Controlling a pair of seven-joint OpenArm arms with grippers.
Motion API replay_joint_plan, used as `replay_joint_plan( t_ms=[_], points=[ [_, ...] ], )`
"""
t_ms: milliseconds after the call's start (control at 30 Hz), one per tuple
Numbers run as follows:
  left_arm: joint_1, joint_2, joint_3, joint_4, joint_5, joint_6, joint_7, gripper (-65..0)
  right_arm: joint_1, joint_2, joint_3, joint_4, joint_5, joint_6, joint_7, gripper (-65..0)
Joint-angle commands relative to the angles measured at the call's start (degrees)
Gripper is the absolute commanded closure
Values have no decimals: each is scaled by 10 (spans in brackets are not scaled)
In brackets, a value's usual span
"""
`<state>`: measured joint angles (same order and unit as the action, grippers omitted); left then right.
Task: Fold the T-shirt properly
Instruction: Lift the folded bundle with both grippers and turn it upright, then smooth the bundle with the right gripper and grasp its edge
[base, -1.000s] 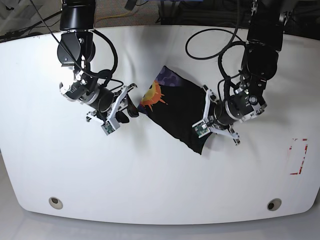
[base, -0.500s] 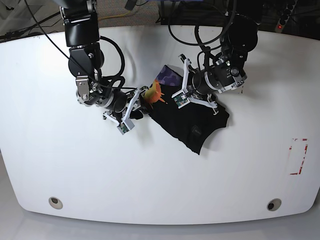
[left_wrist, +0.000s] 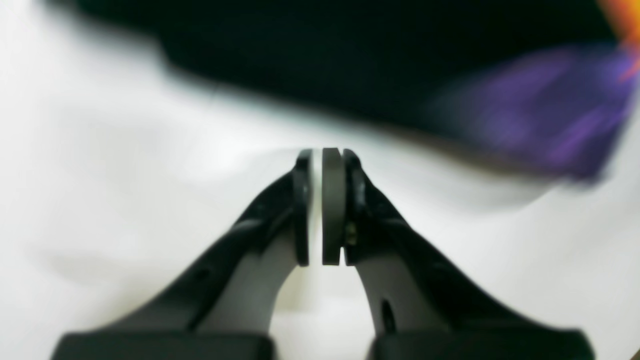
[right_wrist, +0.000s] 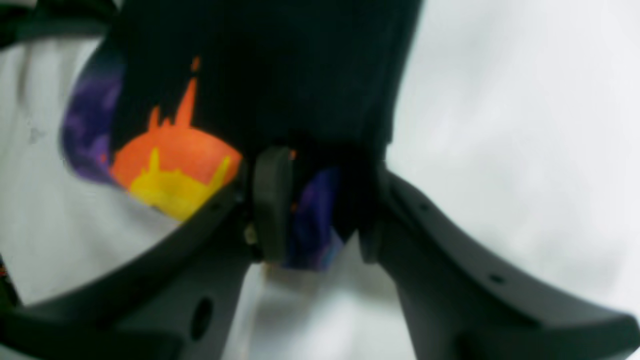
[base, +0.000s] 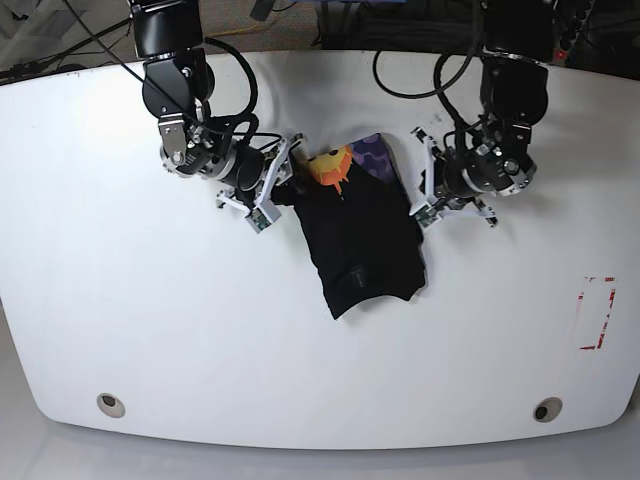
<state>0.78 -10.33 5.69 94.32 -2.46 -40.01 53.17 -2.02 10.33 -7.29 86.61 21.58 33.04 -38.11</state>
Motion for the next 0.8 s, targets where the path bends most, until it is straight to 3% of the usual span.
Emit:
replay_joint_plan(
  t_ms=[0, 267, 433, 633, 767],
  points=[
    [-16, -22, -15, 8, -7, 0, -8, -15, -3, 2, -22, 34, 11, 2, 7, -203],
    [-17, -39, -59, 65, -8, 0, -5, -15, -4, -14, -112, 65, 11, -1, -5, -201],
    [-16, -33, -59, 121, -7, 0, 34, -18, 1, -18, -89, 83, 16, -1, -29, -201],
    [-3, 18, -59, 130, -5, 0, 48, -18, 42, -17, -14, 85, 16, 6, -67, -203],
    [18, 34, -59, 127, -5, 0, 46, -18, 77, -18, -9, 85, 16, 31, -84, -203]
  ],
)
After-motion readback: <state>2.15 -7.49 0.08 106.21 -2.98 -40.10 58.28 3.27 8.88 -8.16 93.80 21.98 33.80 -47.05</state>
